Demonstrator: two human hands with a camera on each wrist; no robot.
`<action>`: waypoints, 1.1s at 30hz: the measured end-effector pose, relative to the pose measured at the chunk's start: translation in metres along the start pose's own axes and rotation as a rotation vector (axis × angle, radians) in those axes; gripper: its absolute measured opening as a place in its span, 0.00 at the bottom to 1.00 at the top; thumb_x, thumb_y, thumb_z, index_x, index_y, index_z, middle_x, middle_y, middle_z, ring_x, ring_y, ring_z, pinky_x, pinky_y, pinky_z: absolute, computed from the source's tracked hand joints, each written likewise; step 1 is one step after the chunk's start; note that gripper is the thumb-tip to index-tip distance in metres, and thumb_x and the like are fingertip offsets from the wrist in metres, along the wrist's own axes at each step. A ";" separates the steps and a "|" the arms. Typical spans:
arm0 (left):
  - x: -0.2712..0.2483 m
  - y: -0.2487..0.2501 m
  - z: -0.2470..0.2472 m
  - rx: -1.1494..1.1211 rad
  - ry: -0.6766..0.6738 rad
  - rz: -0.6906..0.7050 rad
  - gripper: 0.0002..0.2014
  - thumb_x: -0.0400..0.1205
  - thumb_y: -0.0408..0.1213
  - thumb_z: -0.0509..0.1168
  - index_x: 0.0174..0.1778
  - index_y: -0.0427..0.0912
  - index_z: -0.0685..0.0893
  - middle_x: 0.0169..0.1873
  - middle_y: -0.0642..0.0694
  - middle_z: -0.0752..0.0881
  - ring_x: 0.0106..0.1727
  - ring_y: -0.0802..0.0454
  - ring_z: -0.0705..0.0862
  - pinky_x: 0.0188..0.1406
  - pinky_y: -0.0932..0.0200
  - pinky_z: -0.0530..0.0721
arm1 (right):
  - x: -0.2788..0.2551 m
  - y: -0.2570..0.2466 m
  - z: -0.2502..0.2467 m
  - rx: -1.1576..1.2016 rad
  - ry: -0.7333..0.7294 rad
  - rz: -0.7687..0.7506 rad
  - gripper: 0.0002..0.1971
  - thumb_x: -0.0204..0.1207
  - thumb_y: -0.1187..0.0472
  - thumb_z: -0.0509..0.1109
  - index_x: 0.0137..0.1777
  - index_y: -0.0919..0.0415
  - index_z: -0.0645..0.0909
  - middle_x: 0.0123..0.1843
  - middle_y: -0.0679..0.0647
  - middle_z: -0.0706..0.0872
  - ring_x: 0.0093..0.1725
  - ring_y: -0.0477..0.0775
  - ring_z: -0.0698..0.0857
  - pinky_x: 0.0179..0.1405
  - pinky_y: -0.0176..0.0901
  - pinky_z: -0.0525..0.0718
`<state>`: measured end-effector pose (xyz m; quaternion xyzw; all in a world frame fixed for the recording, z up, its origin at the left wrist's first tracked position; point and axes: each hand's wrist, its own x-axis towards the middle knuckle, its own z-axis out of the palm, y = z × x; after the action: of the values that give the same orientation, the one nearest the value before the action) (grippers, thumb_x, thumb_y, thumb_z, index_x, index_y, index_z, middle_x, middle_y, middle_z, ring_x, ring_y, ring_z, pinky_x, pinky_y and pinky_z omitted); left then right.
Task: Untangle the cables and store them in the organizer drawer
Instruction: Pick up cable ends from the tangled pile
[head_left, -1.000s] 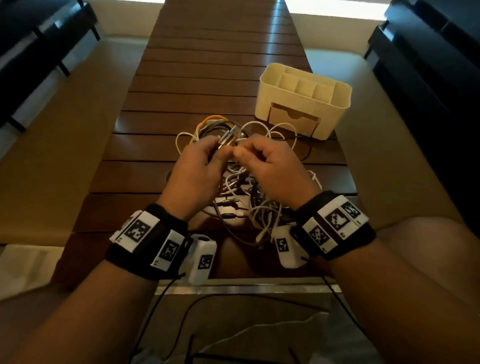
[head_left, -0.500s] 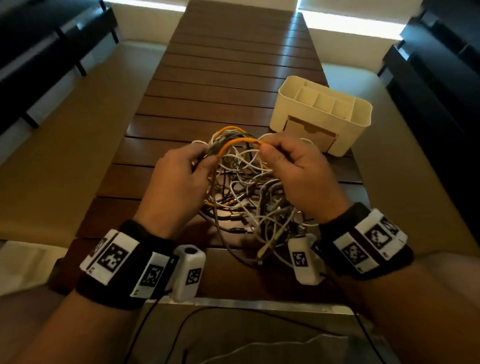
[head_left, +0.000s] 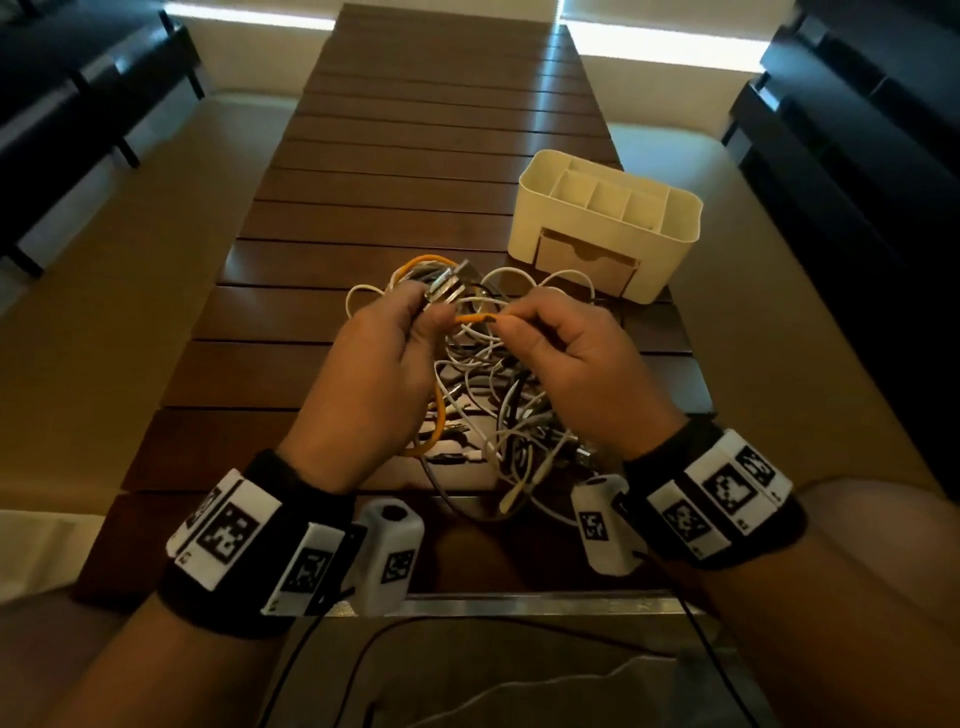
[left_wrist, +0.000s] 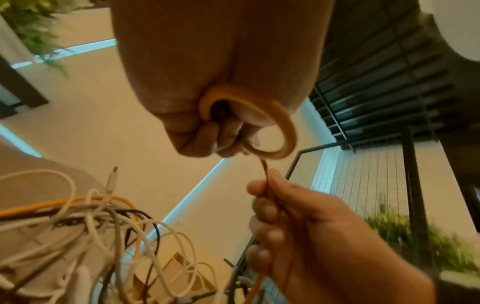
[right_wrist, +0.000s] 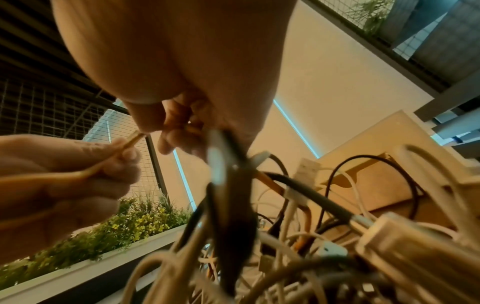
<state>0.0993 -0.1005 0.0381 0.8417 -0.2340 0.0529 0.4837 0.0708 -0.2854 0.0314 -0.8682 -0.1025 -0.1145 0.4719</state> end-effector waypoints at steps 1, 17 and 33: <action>0.000 0.002 -0.001 -0.055 0.049 -0.015 0.12 0.90 0.41 0.57 0.40 0.56 0.77 0.29 0.52 0.80 0.27 0.59 0.76 0.22 0.66 0.72 | -0.003 0.003 0.002 0.022 -0.023 0.030 0.07 0.86 0.57 0.64 0.50 0.53 0.83 0.38 0.48 0.82 0.37 0.48 0.80 0.35 0.42 0.79; -0.014 -0.013 -0.018 0.186 0.235 0.074 0.11 0.87 0.34 0.65 0.64 0.43 0.86 0.69 0.51 0.79 0.66 0.57 0.79 0.65 0.61 0.79 | -0.008 0.018 0.006 -0.282 -0.130 0.032 0.09 0.83 0.58 0.69 0.54 0.59 0.88 0.46 0.47 0.81 0.45 0.41 0.79 0.45 0.36 0.78; -0.021 0.003 -0.009 -0.228 0.154 -0.002 0.09 0.90 0.38 0.59 0.47 0.52 0.82 0.32 0.56 0.83 0.29 0.61 0.79 0.25 0.65 0.75 | -0.013 0.014 0.019 -0.153 -0.122 0.046 0.08 0.88 0.54 0.60 0.49 0.50 0.80 0.41 0.43 0.79 0.40 0.41 0.78 0.38 0.34 0.74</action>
<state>0.0806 -0.0867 0.0390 0.7749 -0.1998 0.0899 0.5929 0.0645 -0.2783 0.0062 -0.9091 -0.1022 -0.0579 0.3998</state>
